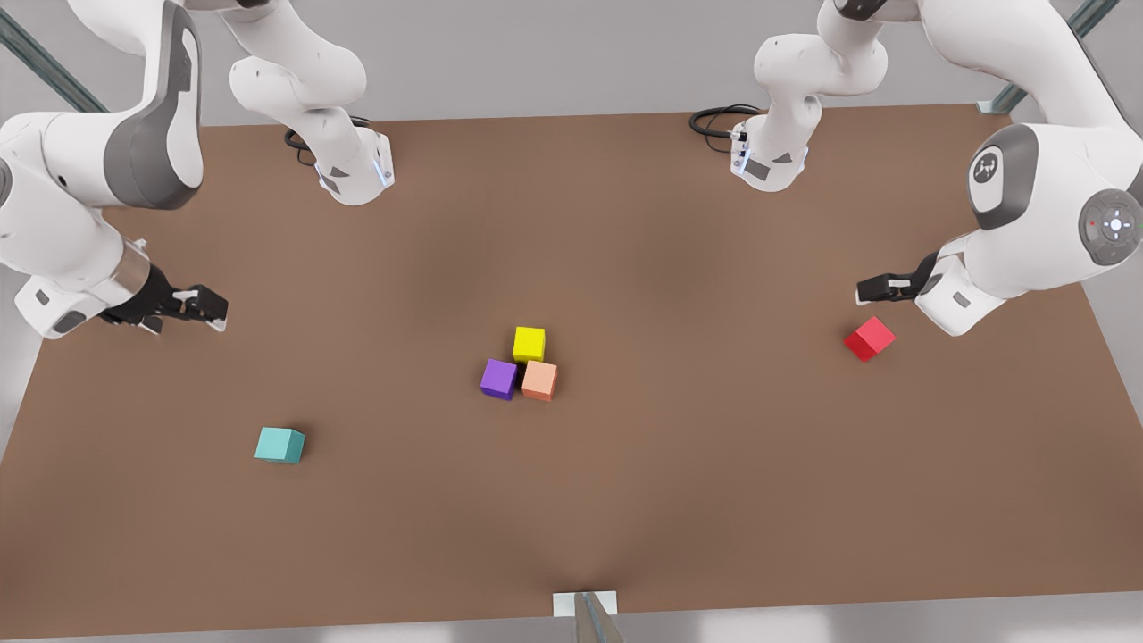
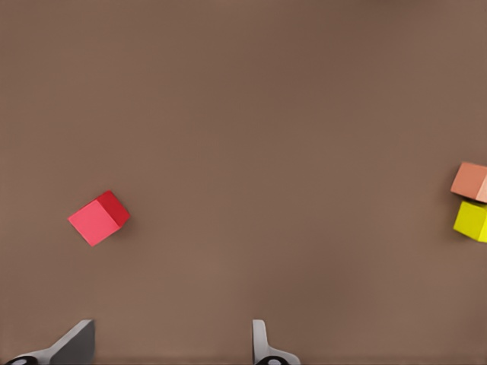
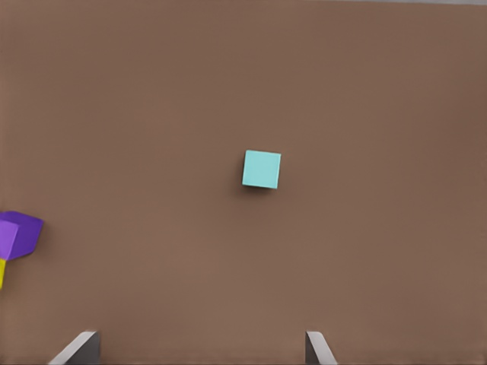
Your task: Pick up red wooden cube and pass to hand red wooden cube and place in blue wooden cube
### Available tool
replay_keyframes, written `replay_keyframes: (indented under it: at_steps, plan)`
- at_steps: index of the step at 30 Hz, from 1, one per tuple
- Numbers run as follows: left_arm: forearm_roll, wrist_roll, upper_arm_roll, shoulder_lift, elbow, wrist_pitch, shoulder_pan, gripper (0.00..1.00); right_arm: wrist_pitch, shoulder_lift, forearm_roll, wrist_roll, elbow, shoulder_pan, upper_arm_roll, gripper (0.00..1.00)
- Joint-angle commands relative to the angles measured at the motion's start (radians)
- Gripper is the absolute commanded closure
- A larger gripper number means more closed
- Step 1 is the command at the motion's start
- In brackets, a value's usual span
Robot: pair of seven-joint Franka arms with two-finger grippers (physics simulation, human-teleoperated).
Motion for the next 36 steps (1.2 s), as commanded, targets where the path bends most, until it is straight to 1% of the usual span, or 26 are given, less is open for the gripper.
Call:
replay_keyframes:
  at_steps: [1, 4, 5, 6, 8, 9, 10, 11, 13, 15, 16, 19, 20, 22, 27, 33, 36]
  plan:
    - [0.000, 0.009, 0.000, -0.001, -0.002, -0.001, -0.001, 0.00, -0.036, -0.002, 0.004, -0.039, 0.001, -0.001, -0.001, 0.00]
    - [0.003, 0.009, 0.006, 0.014, -0.002, 0.012, 0.000, 0.00, -0.034, 0.011, 0.001, -0.027, 0.001, -0.001, -0.001, 0.00]
    - [0.006, 0.009, 0.044, 0.068, 0.001, 0.056, 0.008, 0.00, -0.030, 0.012, -0.001, -0.027, 0.001, -0.001, -0.001, 0.00]
    - [-0.009, 0.009, 0.048, 0.134, 0.006, 0.111, 0.090, 0.00, -0.027, 0.028, 0.007, -0.027, 0.010, -0.002, -0.003, 0.00]
    - [-0.026, 0.005, 0.048, 0.215, 0.003, 0.225, 0.173, 0.00, -0.025, 0.054, 0.012, -0.027, 0.027, -0.004, -0.003, 0.00]
    - [-0.026, -0.001, 0.057, 0.235, -0.031, 0.297, 0.187, 0.00, -0.025, 0.061, 0.010, -0.027, 0.028, -0.004, -0.003, 0.00]
    - [-0.043, -0.103, 0.081, 0.232, -0.129, 0.438, 0.186, 0.00, -0.025, 0.063, 0.009, -0.027, 0.028, -0.007, -0.005, 0.00]
    - [-0.046, -0.147, 0.103, 0.229, -0.195, 0.516, 0.184, 0.00, -0.025, 0.064, 0.005, -0.027, 0.028, -0.008, -0.005, 0.00]
    - [-0.118, -0.150, 0.152, 0.207, -0.321, 0.590, 0.184, 0.00, -0.018, 0.071, 0.004, -0.027, 0.030, -0.008, -0.006, 0.00]
    - [-0.121, -0.150, 0.193, 0.201, -0.454, 0.731, 0.184, 0.00, -0.018, 0.074, 0.002, -0.027, 0.031, -0.005, -0.006, 0.00]
    - [-0.121, -0.150, 0.195, 0.201, -0.502, 0.777, 0.184, 0.00, -0.018, 0.075, 0.002, -0.027, 0.031, -0.007, -0.006, 0.00]
    - [-0.144, -0.150, 0.200, 0.201, -0.543, 0.805, 0.186, 0.00, -0.017, 0.078, 0.002, -0.027, 0.031, -0.005, -0.006, 0.00]
    - [-0.182, -0.150, 0.200, 0.204, -0.560, 0.843, 0.186, 0.00, -0.017, 0.083, 0.002, -0.027, 0.031, -0.007, -0.006, 0.00]
    - [-0.181, -0.144, 0.200, 0.206, -0.607, 0.895, 0.184, 0.00, -0.024, 0.083, -0.005, -0.042, 0.031, -0.008, -0.006, 0.00]
    - [-0.178, -0.141, 0.198, 0.217, -0.657, 0.895, 0.166, 0.00, -0.019, 0.103, -0.007, -0.043, 0.056, -0.018, -0.012, 0.00]
    - [-0.176, -0.140, 0.198, 0.240, -0.664, 0.895, 0.157, 0.00, -0.019, 0.117, -0.007, -0.036, 0.064, -0.018, -0.012, 0.00]
    - [-0.176, -0.140, 0.198, 0.238, -0.698, 0.894, 0.149, 0.00, -0.025, 0.117, -0.008, -0.033, 0.065, -0.018, -0.012, 0.00]
